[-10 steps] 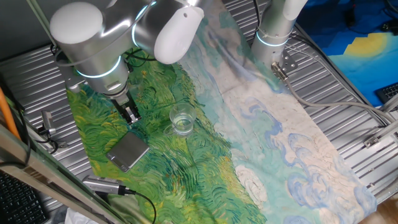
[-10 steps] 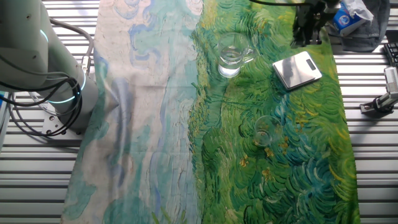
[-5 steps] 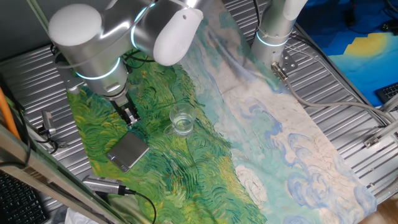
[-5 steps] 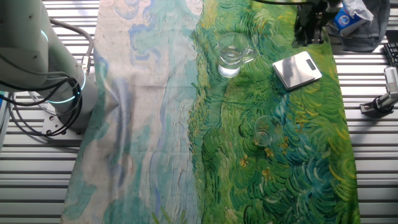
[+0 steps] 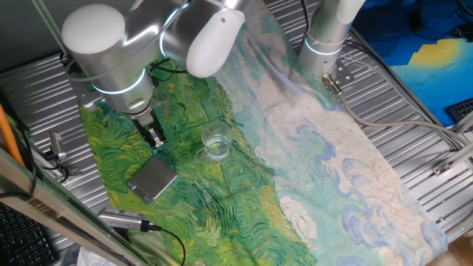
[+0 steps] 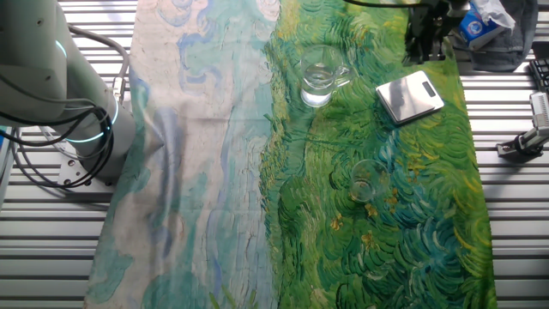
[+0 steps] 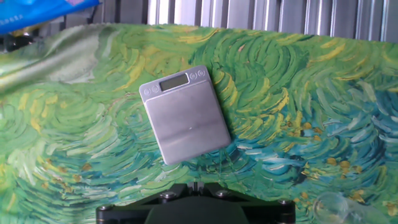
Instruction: Pour the water from one cup into another empty cup
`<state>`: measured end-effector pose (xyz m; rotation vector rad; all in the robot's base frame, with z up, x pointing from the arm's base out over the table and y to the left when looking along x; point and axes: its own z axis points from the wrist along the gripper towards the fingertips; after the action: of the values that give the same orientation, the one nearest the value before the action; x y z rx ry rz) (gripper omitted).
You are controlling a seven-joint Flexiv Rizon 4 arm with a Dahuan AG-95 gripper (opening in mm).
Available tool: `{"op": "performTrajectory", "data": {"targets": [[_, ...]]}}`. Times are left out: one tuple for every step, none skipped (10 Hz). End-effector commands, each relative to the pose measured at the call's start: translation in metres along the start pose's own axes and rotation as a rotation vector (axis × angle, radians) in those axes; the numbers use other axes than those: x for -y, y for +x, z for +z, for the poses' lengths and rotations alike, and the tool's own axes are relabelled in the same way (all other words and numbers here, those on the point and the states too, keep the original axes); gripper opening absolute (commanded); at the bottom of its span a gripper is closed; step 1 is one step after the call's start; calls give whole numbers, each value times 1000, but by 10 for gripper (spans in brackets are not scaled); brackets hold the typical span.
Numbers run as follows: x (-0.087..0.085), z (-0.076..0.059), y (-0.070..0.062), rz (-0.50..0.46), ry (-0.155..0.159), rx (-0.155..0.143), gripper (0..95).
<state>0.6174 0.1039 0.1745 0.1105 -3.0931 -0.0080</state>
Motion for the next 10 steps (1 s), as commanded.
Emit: {"op": "performTrajectory", "data": {"targets": [[0,0,1,-16,2,-11,0],[0,0,1,-16,2,-11,0],[0,0,1,-15,3,-10,0],[0,0,1,-20,4,-11,0],[-1,0,0,-30,7,-11,0],[-1,1,2,-44,11,-9,0],[0,0,7,-44,15,-14,0],[4,2,24,-38,12,-10,0],[7,1,35,-29,8,-19,0],[13,0,44,-24,-6,-31,0]]}}
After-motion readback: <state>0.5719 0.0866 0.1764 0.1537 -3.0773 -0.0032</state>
